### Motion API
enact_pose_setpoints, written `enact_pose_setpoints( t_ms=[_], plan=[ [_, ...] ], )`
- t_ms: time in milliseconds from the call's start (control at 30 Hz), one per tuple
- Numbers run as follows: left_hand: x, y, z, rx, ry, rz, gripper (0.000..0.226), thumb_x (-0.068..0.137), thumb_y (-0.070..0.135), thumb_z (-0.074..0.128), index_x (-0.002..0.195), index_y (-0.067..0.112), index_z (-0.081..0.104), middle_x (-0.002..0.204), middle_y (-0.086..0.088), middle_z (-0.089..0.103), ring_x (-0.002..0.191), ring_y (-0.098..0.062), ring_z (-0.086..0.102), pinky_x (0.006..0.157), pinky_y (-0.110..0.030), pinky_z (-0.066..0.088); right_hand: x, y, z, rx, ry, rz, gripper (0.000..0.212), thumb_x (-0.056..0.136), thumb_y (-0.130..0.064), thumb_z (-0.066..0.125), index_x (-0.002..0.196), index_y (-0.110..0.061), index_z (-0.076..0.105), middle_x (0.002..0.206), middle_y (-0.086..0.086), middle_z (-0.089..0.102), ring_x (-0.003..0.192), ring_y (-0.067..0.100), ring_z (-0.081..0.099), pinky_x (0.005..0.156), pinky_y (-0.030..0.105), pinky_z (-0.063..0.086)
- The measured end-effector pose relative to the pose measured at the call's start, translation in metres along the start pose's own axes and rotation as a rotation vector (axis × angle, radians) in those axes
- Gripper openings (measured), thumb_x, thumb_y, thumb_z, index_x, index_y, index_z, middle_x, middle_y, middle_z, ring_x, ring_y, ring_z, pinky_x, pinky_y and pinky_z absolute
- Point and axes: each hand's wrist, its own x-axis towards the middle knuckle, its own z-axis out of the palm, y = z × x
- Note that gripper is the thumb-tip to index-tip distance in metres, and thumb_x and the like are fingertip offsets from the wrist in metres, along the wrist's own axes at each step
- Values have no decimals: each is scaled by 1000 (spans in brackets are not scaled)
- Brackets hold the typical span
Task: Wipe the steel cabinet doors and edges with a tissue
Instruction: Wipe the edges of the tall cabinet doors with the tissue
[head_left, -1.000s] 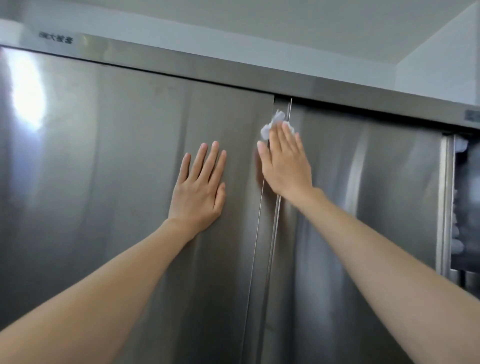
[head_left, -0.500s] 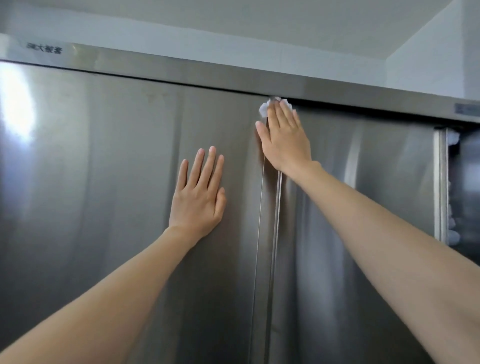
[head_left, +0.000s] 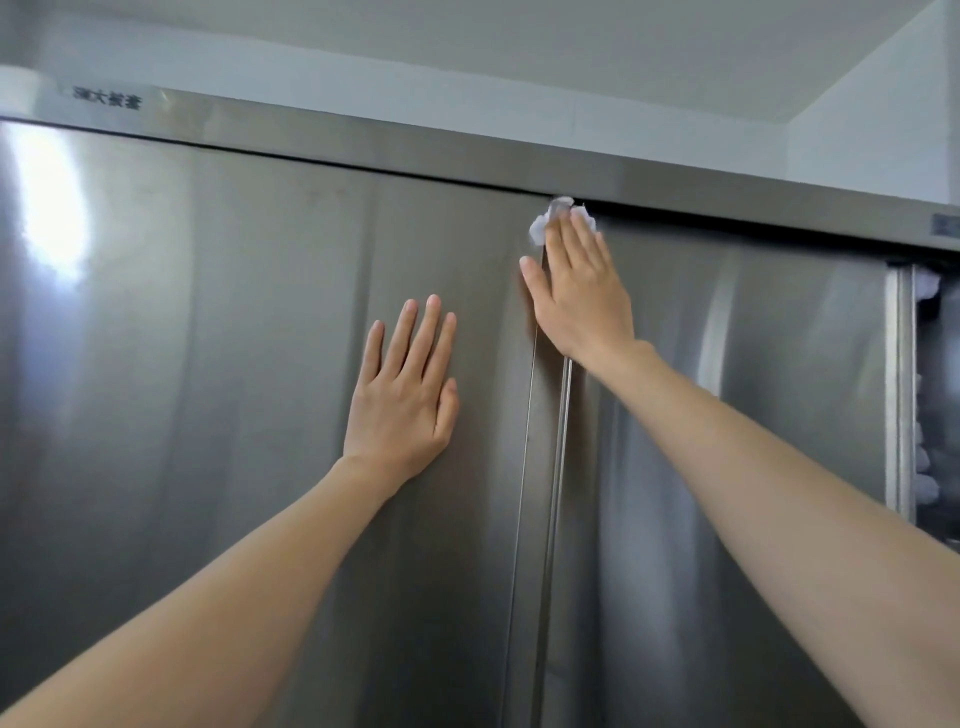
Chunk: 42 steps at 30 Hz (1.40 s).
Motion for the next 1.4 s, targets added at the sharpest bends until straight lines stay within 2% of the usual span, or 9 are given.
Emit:
enact_pose_setpoints(
  t_ms=[200, 267, 433, 567, 633, 900, 1033, 1133, 1400],
  plan=[
    [-1, 0, 2, -14, 16, 7, 64, 98, 31, 28, 157, 8, 22, 165, -11, 14, 153, -30, 9, 122, -53, 13, -101, -8, 17, 25, -15, -102, 75, 101, -51, 13, 155, 1, 16, 164, 13, 11, 153, 23, 6, 124, 32, -1],
    [0, 0, 2, -13, 11, 7, 64, 98, 31, 28, 157, 8, 22, 165, -11, 13, 153, -29, 9, 122, -53, 13, -70, -5, 5, -4, -2, -104, 75, 102, -50, 15, 154, 3, 21, 163, 16, 16, 152, 26, 12, 122, 29, -4],
    [0, -1, 0, -4, -7, 8, 64, 98, 31, 26, 157, 8, 20, 165, -11, 12, 153, -30, 8, 122, -53, 13, 5, -4, -10, 36, -79, 40, 68, 108, -43, 20, 156, 1, 3, 166, 14, -1, 153, 21, -4, 123, 31, -8],
    [1, 0, -1, -15, 8, 12, 64, 98, 30, 29, 157, 7, 22, 165, -12, 14, 152, -31, 11, 121, -54, 14, -74, -19, 12, 63, 19, -14, 73, 103, -48, 17, 155, 3, 11, 164, 17, 7, 153, 25, 4, 124, 34, -2],
    [0, 0, -1, -25, 14, 11, 63, 98, 29, 30, 156, 6, 23, 164, -13, 16, 152, -31, 12, 121, -54, 14, -107, -19, 14, 35, -44, -49, 77, 100, -52, 9, 156, 0, 11, 165, 12, 4, 153, 20, 0, 124, 30, -7],
    [0, 0, 1, -22, 26, 4, 63, 98, 29, 29, 157, 7, 22, 165, -12, 15, 152, -30, 11, 122, -53, 13, 0, -4, -13, 39, -116, 44, 64, 108, -41, 19, 158, -3, 5, 166, 10, -2, 153, 17, -5, 120, 27, -12],
    [0, -1, 0, -17, 30, 13, 63, 98, 29, 31, 156, 7, 23, 164, -13, 17, 152, -31, 13, 122, -53, 13, -79, -18, 10, 76, -22, 4, 71, 105, -48, 17, 156, 0, 11, 165, 12, 4, 154, 20, -1, 123, 29, -7],
    [1, 1, 0, -30, 20, 15, 63, 98, 30, 29, 157, 7, 22, 164, -12, 16, 152, -31, 12, 122, -53, 12, -127, -17, 15, 32, -84, -66, 74, 101, -53, 10, 157, -5, 10, 166, 7, 2, 153, 16, -4, 125, 32, -2],
    [0, 0, -1, -8, 12, 12, 63, 98, 31, 23, 157, 7, 22, 165, -12, 15, 152, -31, 12, 122, -53, 12, 9, -9, -13, 64, -108, 98, 64, 108, -43, 18, 158, -5, 5, 167, 8, -2, 153, 16, -6, 120, 29, -11]
  ],
)
